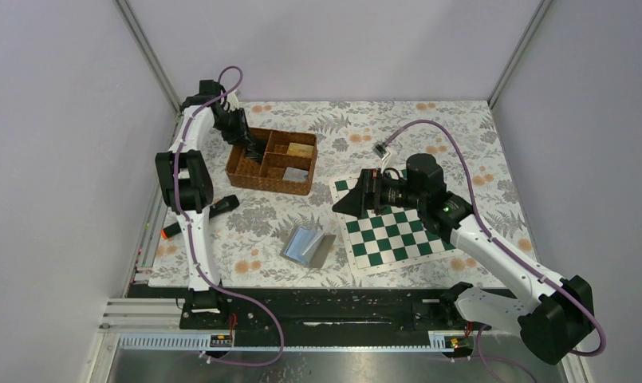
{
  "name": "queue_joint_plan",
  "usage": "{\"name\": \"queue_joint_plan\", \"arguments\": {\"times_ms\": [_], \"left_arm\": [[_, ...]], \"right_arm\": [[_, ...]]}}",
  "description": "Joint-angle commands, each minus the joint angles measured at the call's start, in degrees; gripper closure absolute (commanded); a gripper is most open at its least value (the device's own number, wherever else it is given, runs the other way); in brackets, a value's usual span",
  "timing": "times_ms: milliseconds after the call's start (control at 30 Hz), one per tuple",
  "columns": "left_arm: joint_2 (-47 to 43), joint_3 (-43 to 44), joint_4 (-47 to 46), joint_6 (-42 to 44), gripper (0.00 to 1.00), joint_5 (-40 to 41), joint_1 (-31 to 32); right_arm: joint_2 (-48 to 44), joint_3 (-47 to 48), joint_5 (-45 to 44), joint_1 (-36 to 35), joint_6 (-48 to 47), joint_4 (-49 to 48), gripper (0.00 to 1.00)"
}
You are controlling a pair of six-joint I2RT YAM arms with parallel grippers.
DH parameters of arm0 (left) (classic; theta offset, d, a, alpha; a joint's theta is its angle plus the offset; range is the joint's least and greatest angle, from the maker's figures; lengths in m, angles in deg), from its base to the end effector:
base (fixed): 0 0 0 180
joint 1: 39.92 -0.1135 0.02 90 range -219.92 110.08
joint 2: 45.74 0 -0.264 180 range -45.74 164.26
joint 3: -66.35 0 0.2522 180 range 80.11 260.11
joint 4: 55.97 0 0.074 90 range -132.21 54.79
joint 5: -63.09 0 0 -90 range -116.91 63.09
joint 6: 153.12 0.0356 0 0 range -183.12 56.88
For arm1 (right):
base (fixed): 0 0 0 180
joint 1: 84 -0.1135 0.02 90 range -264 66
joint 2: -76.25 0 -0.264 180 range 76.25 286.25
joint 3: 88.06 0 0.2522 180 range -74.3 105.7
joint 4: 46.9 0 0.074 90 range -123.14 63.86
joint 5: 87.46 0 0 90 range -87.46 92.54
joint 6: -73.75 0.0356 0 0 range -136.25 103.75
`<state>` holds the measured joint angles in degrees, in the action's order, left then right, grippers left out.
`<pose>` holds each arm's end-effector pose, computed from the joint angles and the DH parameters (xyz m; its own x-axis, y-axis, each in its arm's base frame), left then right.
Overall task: Take the credit cards out of the card holder
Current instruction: Place the credit card in the storage box, then remove the credit card from the card holder.
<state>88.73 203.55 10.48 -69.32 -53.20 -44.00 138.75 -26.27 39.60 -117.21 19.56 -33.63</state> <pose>0.5036 0.0201 0.2189 -0.9034 -0.1615 -0.3973 0.0345 0.8960 -0.4426 0.1971 0.1547 0.3198 -0.7059 0.0959 -0.7018 -0.6330 0.3591 0.6858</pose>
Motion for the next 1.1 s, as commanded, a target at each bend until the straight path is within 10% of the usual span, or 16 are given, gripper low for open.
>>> {"name": "queue_joint_plan", "arguments": {"times_ms": [0,733,1067], "left_arm": [[-0.39,3.48,-0.97,0.34,0.7,2.0,0.14],[-12.84,-0.16,-4.79,-4.34,0.53,4.01,2.47],[-46.67,-35.06,-11.76,-11.67,0.53,6.93,18.79]], "right_arm": [[0.35,3.2,0.72,0.32,-0.85,-0.63,0.01],[0.54,3.25,-6.81,0.18,0.53,5.44,0.01],[-2.62,1.64,-22.03,-6.14,4.98,11.59,0.01]]}}
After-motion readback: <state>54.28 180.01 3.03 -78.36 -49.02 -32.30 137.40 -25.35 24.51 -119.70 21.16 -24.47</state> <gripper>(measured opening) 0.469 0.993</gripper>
